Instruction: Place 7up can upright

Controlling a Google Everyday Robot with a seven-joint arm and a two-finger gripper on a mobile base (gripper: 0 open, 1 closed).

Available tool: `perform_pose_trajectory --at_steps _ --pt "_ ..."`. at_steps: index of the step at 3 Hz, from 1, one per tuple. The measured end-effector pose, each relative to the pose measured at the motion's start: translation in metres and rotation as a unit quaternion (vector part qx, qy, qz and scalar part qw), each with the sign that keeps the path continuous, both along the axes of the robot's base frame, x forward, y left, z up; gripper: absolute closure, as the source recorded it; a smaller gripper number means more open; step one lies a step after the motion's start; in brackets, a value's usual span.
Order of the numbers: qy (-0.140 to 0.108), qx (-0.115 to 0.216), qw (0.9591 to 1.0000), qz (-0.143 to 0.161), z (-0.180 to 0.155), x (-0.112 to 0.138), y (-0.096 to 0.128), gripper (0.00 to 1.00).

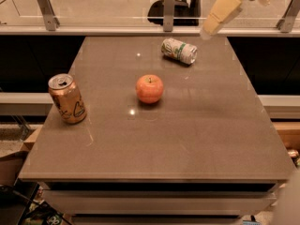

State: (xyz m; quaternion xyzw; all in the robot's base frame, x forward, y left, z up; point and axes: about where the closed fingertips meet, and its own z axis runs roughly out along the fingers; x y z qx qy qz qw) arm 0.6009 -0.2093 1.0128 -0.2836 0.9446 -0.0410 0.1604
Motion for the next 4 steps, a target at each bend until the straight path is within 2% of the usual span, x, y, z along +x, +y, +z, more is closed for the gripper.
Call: perform_pose_trajectory --at_steps 1,2,3,4 --pt "0.015 0.011 0.9998 -0.010 -0.014 0.014 0.008 0.00" --pt "0.032 0.023 0.9992 0.000 -0.032 0.027 0.016 0.00" --pt "0.031 0.022 0.9987 0.034 -0.043 0.044 0.021 0.00" --pt "0.027 0.016 0.9957 0.087 -0.052 0.060 0.021 0.00"
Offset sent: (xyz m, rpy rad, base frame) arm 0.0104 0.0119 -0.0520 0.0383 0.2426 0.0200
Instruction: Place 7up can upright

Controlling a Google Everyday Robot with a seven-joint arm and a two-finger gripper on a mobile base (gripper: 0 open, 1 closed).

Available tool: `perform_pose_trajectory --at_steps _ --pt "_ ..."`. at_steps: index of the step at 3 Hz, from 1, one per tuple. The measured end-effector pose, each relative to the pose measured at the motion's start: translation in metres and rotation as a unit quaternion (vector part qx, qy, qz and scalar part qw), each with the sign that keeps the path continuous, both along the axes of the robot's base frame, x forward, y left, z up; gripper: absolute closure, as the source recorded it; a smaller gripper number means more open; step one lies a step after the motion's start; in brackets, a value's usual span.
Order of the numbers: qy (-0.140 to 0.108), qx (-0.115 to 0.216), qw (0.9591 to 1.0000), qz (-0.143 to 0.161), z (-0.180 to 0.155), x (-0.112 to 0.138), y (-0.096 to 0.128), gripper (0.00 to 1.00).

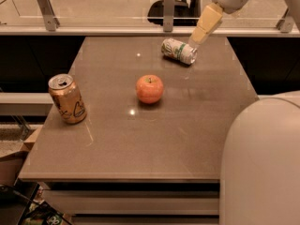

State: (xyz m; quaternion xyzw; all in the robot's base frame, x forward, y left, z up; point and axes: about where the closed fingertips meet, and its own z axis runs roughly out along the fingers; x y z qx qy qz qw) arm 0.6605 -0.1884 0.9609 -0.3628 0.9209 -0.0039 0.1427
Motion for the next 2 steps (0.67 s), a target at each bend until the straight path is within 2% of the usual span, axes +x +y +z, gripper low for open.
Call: perform_pose_trajectory --at_steps 2 --pt "0.007 0.020 0.9977 0.065 -0.037 0.029 0.002 0.00"
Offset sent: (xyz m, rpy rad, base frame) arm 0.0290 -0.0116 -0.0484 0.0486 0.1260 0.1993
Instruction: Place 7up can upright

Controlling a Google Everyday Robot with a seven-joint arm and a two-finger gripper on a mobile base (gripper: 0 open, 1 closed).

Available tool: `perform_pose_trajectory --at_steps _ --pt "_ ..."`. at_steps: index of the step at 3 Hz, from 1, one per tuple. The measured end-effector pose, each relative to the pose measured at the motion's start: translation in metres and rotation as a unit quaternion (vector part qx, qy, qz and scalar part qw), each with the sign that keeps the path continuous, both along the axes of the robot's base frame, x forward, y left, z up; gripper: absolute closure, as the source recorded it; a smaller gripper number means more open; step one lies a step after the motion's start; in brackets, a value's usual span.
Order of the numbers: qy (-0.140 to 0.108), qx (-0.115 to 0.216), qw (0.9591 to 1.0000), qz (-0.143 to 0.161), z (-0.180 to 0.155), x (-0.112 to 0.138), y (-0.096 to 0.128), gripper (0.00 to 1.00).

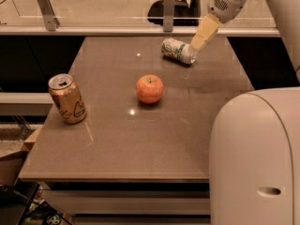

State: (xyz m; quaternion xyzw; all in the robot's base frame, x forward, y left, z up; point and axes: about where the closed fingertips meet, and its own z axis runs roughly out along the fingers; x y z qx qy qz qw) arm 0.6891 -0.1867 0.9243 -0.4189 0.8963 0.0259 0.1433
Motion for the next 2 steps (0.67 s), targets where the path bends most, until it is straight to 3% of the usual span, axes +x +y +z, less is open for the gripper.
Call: perform_pose_trajectory --at_steps 2 --pt "0.023 0.015 0.9991 0.032 -0.044 0.025 0.021 0.00"
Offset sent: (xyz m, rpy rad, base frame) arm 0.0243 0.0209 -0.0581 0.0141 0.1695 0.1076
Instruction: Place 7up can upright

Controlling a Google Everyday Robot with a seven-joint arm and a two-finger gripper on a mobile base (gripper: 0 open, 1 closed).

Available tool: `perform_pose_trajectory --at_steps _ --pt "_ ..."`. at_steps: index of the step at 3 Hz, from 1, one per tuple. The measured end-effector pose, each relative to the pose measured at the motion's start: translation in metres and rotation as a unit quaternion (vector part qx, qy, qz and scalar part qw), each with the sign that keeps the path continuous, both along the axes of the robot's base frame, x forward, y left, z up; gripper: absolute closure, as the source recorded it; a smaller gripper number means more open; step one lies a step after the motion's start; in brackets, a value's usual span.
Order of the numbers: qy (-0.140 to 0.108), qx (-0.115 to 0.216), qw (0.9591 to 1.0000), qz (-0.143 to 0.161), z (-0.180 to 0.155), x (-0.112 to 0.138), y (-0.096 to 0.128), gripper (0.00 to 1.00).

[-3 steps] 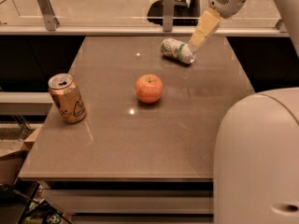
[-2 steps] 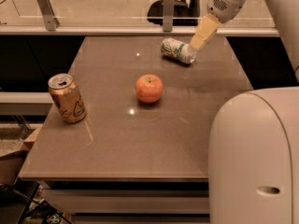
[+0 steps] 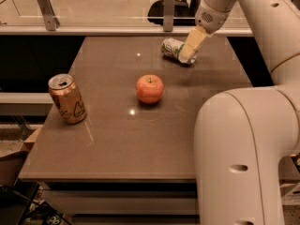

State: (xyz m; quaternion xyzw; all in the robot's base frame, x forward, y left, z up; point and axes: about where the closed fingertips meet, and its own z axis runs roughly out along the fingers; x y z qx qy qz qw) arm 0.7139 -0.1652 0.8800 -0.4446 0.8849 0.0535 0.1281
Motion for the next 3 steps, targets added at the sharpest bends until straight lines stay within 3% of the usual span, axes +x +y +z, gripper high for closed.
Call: perform_pose_trajectory --at_steps 3 --pt "0.025 -0.028 0.9991 0.020 -0.036 0.025 0.036 0.00"
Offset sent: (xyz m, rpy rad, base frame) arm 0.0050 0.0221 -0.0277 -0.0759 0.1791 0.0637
